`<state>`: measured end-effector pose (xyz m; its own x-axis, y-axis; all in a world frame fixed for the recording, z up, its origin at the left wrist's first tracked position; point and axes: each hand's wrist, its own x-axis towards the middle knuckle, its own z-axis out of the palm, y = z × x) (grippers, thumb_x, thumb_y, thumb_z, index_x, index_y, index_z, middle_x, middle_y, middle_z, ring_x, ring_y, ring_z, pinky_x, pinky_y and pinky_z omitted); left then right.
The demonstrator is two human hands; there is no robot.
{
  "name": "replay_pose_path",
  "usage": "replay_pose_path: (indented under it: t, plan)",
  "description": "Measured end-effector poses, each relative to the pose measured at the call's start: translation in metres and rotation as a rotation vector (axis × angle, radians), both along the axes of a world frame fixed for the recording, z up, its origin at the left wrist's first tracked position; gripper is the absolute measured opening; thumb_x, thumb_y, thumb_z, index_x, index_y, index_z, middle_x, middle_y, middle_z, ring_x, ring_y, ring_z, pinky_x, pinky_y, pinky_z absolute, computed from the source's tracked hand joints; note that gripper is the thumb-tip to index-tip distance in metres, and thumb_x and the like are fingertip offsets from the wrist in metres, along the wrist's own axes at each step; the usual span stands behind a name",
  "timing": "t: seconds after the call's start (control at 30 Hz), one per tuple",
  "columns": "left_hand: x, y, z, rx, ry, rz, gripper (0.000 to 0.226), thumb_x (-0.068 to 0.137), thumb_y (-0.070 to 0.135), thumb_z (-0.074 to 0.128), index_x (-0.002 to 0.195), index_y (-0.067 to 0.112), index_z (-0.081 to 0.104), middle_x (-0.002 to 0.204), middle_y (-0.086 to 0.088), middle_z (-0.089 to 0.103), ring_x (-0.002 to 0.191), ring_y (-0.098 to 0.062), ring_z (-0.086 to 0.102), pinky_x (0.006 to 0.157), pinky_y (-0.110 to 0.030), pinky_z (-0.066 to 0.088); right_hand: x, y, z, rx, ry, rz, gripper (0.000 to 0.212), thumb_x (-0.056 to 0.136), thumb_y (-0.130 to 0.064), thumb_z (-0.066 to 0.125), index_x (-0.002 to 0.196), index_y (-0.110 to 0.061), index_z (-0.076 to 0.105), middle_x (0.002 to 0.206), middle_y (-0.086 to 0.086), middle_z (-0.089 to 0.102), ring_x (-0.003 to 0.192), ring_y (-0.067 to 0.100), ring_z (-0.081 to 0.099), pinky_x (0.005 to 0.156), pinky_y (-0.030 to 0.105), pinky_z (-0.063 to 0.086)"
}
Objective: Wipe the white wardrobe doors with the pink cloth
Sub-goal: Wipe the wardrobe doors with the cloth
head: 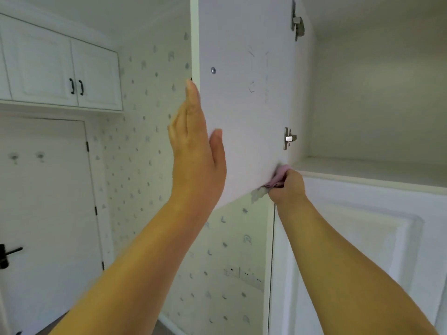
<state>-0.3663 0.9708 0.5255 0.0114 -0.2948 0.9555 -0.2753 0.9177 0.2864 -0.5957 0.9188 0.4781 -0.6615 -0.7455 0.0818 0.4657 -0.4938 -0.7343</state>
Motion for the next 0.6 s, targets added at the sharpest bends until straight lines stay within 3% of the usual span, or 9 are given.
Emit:
replay_pose_path:
  t: [0.07, 0.13, 0.27, 0.4, 0.47, 0.53, 0.6]
  plan:
    - [-0.004, 0.001, 0.0, -0.01, 0.002, 0.011, 0.069, 0.105, 0.01, 0.044, 0.159, 0.011, 0.001, 0.151, 0.014, 0.017, 0.141, -0.002, 0.014, 0.106, 0.003, 0.007, 0.016, -0.001, -0.009, -0.092, -0.062, 0.039, 0.035, 0.07, 0.015, 0.029, 0.055, -0.016, 0.022, 0.047, -0.006, 0.026, 0.048, 0.013, 0.023, 0.049, 0.022, 0.029]
    - [-0.002, -0.003, 0.0, -0.021, 0.004, 0.027, 0.069, 0.105, 0.011, 0.043, 0.159, 0.011, 0.0, 0.158, 0.007, 0.021, 0.145, -0.01, 0.02, 0.108, 0.001, 0.009, 0.036, 0.0, -0.022, -0.197, -0.166, 0.113, 0.03, 0.057, 0.007, 0.034, 0.051, -0.019, 0.021, 0.052, -0.004, 0.021, 0.055, 0.018, 0.019, 0.049, 0.023, 0.028]
    - [-0.002, -0.002, 0.0, -0.02, -0.022, 0.034, 0.069, 0.105, 0.011, 0.043, 0.158, 0.011, -0.002, 0.16, -0.002, 0.025, 0.146, -0.017, 0.022, 0.109, 0.0, 0.009, 0.046, 0.008, -0.021, -0.188, -0.148, 0.13, 0.025, 0.055, 0.004, 0.04, 0.044, -0.017, 0.036, 0.044, -0.001, 0.029, 0.043, 0.021, 0.031, 0.04, 0.018, 0.031]
    - [0.0, -0.004, -0.001, -0.036, -0.028, 0.031, 0.069, 0.105, 0.011, 0.043, 0.158, 0.009, -0.001, 0.157, 0.009, 0.019, 0.146, -0.008, 0.016, 0.108, 0.001, 0.007, 0.009, 0.001, 0.002, -0.101, -0.207, -0.03, 0.045, 0.061, 0.016, 0.029, 0.032, -0.016, 0.041, 0.042, -0.001, 0.041, 0.044, 0.014, 0.033, 0.038, 0.014, 0.028]
    - [0.001, -0.005, 0.0, -0.035, -0.032, 0.037, 0.069, 0.105, 0.011, 0.043, 0.158, 0.009, -0.001, 0.158, 0.005, 0.02, 0.146, -0.011, 0.018, 0.107, 0.003, 0.007, 0.004, -0.004, 0.004, -0.102, -0.22, -0.053, 0.055, 0.07, 0.018, 0.026, 0.032, -0.017, 0.043, 0.042, -0.003, 0.04, 0.043, 0.013, 0.031, 0.038, 0.014, 0.028]
    - [0.001, -0.006, 0.001, -0.028, -0.031, 0.052, 0.07, 0.105, 0.012, 0.043, 0.158, 0.01, -0.001, 0.161, -0.001, 0.022, 0.147, -0.015, 0.019, 0.106, 0.003, 0.006, 0.019, -0.001, 0.001, -0.161, -0.228, -0.004, 0.044, 0.062, 0.015, 0.03, 0.037, -0.018, 0.043, 0.044, -0.005, 0.035, 0.043, 0.012, 0.027, 0.039, 0.017, 0.028]
    - [0.002, -0.006, 0.001, -0.015, -0.037, 0.063, 0.07, 0.105, 0.012, 0.043, 0.158, 0.011, -0.002, 0.162, -0.002, 0.021, 0.148, -0.015, 0.018, 0.106, 0.004, 0.006, 0.043, 0.008, -0.005, -0.183, -0.177, 0.066, 0.044, 0.066, 0.014, 0.03, 0.039, -0.018, 0.043, 0.046, -0.005, 0.029, 0.044, 0.013, 0.026, 0.04, 0.018, 0.028]
